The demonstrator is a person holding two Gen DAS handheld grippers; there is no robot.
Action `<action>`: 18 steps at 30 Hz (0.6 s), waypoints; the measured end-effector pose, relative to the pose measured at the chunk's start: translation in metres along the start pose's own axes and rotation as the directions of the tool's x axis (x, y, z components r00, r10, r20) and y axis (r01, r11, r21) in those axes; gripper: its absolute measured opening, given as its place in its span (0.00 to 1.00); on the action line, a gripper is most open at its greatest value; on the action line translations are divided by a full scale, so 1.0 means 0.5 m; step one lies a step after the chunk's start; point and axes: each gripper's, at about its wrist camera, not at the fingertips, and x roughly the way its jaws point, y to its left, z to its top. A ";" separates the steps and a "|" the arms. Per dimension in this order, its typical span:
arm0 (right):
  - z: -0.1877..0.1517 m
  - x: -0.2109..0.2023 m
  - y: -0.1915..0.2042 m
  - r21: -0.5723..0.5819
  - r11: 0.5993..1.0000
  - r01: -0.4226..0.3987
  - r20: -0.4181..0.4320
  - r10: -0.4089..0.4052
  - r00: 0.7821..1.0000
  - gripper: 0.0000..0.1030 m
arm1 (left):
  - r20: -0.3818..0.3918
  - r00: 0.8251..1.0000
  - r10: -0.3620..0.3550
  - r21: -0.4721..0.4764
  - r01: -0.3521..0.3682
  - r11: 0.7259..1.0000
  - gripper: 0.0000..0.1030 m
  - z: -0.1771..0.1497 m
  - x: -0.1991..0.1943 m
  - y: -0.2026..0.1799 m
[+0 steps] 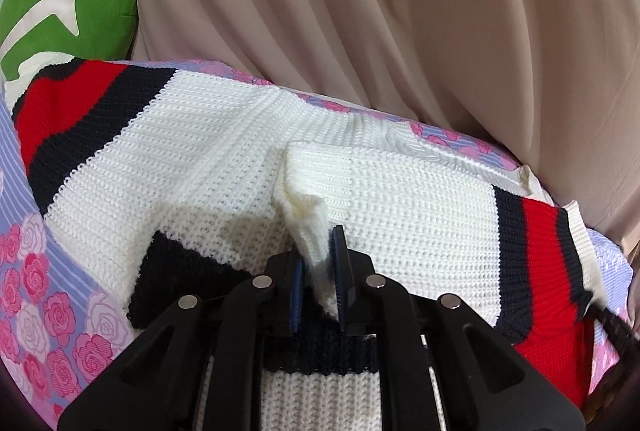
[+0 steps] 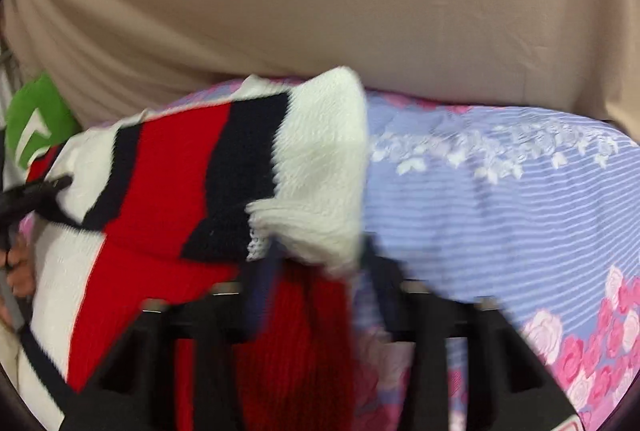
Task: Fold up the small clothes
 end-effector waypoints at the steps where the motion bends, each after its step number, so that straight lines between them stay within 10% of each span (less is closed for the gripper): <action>1: 0.009 -0.015 -0.019 0.052 0.998 -0.023 0.035 0.021 0.999 0.17 | -0.001 1.000 0.002 0.003 -0.002 1.000 0.13 0.000 -0.001 -0.003; 11: -0.005 -0.034 -0.058 0.153 0.988 0.009 -0.086 0.005 0.996 0.19 | -0.002 0.999 0.033 0.071 -0.032 0.997 0.25 -0.003 0.000 -0.026; 13: 0.017 -0.060 -0.071 0.189 0.982 0.016 -0.036 -0.009 0.999 0.28 | -0.002 0.999 0.039 0.075 -0.039 0.996 0.25 -0.004 -0.002 -0.026; 15: 0.056 -0.078 -0.071 0.199 0.980 -0.025 0.052 0.015 0.999 0.60 | -0.001 0.999 0.053 0.086 -0.052 0.995 0.25 -0.005 -0.002 -0.030; 18: 0.124 -0.016 -0.058 0.185 0.981 -0.060 0.057 0.050 0.997 0.72 | -0.001 0.999 0.053 0.086 -0.052 0.995 0.25 -0.005 -0.003 -0.030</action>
